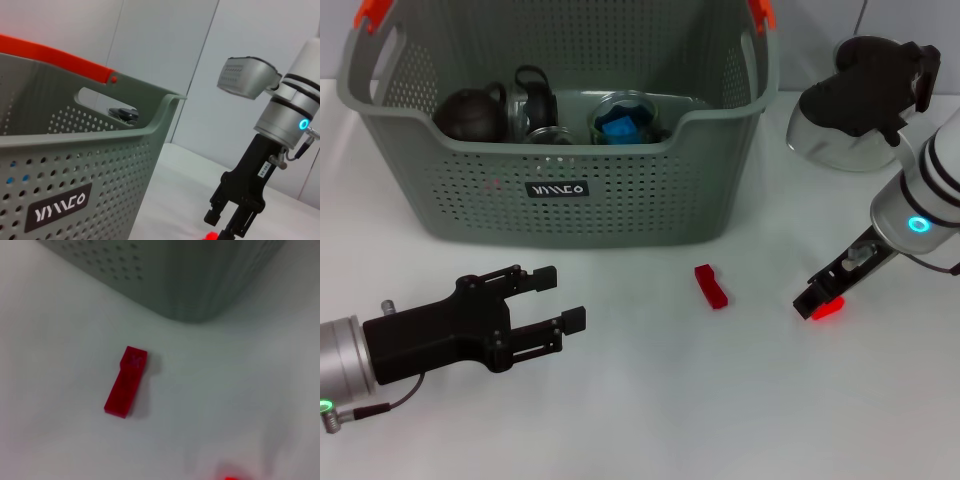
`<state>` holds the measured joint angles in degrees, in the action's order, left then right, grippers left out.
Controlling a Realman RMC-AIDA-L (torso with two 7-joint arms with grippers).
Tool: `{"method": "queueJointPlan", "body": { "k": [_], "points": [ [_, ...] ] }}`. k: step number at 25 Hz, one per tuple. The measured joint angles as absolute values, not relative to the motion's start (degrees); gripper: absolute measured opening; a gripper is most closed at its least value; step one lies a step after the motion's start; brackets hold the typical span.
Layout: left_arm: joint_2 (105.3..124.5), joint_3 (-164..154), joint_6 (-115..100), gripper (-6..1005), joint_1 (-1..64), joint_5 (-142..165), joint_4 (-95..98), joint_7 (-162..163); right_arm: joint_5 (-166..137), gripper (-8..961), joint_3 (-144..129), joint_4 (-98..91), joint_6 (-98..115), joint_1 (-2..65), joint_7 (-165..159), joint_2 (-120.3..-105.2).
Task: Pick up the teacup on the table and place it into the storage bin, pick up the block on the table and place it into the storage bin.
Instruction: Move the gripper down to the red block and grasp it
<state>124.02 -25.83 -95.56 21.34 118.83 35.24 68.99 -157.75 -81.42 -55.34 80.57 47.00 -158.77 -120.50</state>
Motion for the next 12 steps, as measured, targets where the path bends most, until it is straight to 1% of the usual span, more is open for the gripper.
{"method": "queueJointPlan", "body": {
  "k": [12],
  "points": [
    [124.02,-25.8,-95.4,732,21.2,118.8,35.2,69.0,-158.0,597,-84.3,-52.9,78.5,47.4,-162.6,-120.42]
  ]
}}
